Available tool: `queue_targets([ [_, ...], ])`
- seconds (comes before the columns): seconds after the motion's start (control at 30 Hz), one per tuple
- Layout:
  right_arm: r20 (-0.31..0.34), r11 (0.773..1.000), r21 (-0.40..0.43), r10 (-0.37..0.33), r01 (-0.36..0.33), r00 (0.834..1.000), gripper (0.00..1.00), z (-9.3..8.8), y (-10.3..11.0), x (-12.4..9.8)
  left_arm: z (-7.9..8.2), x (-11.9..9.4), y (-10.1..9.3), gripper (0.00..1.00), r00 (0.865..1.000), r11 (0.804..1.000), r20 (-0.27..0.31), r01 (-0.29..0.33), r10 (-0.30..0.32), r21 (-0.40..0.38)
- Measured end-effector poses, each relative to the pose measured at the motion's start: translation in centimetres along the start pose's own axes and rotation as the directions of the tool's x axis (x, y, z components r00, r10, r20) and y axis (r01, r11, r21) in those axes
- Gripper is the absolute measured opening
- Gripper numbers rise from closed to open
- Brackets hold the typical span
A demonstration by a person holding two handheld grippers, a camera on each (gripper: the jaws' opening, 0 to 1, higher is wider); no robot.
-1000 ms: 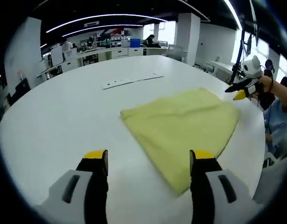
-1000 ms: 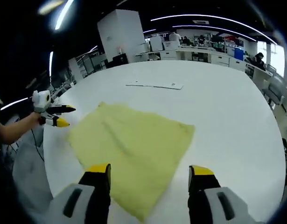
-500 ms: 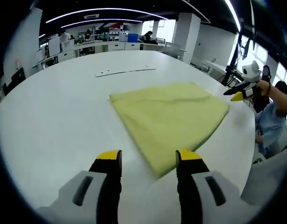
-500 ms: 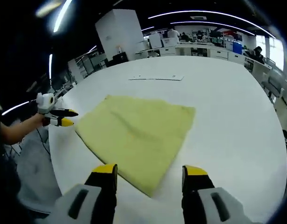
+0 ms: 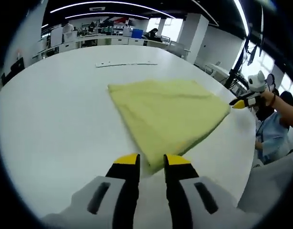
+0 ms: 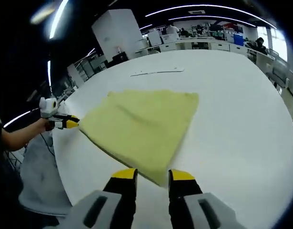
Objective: Fold the garment on the visible template until the final outline fits inside the template.
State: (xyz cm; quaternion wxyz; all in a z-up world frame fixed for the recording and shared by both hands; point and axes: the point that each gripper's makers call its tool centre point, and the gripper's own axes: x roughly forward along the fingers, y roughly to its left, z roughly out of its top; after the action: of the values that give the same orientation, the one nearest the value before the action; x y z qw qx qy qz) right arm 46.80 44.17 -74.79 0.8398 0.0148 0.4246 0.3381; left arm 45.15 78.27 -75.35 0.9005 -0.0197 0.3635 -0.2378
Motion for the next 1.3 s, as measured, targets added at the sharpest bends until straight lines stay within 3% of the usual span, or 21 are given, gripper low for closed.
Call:
queue_targets([
  [0.37,0.004,1.000,0.008,-0.016,0.016,1.000,0.00,-0.6,-0.7,0.3,-0.8,0.3,0.1,0.06,1.000,0.999,-0.025,0.015,-0.015,-0.032],
  [0.47,0.004,0.999,0.016,-0.028,0.028,1.000,0.00,-0.6,-1.0,0.3,-1.1,0.3,0.0,0.00,0.999,0.999,-0.032,0.018,-0.020,-0.037],
  [1.3,0.004,1.000,0.019,-0.002,0.002,1.000,0.00,-1.2,0.1,-0.3,-2.6,-1.7,-0.4,0.00,0.999,1.000,-0.039,0.005,-0.006,-0.022],
])
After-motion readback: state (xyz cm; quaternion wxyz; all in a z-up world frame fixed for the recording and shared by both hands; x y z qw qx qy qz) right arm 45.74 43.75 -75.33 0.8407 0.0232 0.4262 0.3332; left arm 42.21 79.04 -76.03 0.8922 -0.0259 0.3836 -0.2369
